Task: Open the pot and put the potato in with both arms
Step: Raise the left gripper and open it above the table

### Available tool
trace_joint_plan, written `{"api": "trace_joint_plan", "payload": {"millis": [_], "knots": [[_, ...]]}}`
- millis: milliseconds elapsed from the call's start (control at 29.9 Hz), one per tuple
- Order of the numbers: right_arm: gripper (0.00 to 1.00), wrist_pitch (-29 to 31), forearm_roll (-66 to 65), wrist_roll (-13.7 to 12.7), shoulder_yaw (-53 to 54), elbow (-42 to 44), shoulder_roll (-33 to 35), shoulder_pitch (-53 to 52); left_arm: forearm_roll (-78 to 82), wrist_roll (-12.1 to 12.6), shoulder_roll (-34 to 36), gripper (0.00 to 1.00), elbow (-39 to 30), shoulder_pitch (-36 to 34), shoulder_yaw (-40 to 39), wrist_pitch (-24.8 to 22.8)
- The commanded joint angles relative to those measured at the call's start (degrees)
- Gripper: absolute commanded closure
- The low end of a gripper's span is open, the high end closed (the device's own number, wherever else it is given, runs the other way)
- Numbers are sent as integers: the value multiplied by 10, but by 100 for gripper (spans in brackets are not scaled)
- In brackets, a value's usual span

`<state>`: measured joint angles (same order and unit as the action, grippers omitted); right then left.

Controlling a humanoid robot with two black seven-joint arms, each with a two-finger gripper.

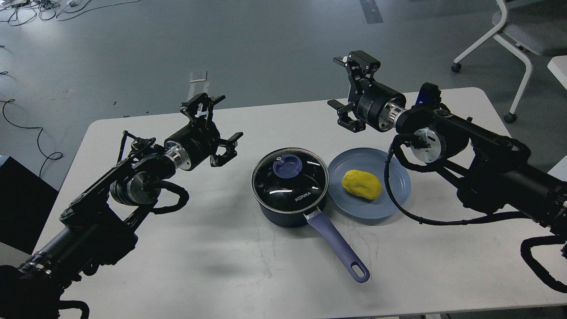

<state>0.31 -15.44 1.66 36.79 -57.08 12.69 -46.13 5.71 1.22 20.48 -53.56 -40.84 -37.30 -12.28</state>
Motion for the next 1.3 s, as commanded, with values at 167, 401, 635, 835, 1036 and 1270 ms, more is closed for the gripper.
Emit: {"api": "trace_joint_plan", "payload": {"millis": [167,401,635,835,1036,1270], "knots": [[0,0,0,1,27,-3,1,12,-6,-2,-9,2,-1,19,-5,0],[0,0,1,1,50,-2,11,6,-10,-3,-21,2,-1,25,-36,-1],[0,16,1,-1,54,-2,33,-1,-11,-1,-14,2,-1,24,-38,-4],[0,45,1,-5,52,0,33,-16,-10,6,8,2,-1,16,-34,-5],[0,48,1,-7,46,2,29,-21,-10,17,13,2,0,9,-30,-9],[0,48,0,-8,45,1,26,-29,-9,18,12,2,1,-9,-23,-10]]}}
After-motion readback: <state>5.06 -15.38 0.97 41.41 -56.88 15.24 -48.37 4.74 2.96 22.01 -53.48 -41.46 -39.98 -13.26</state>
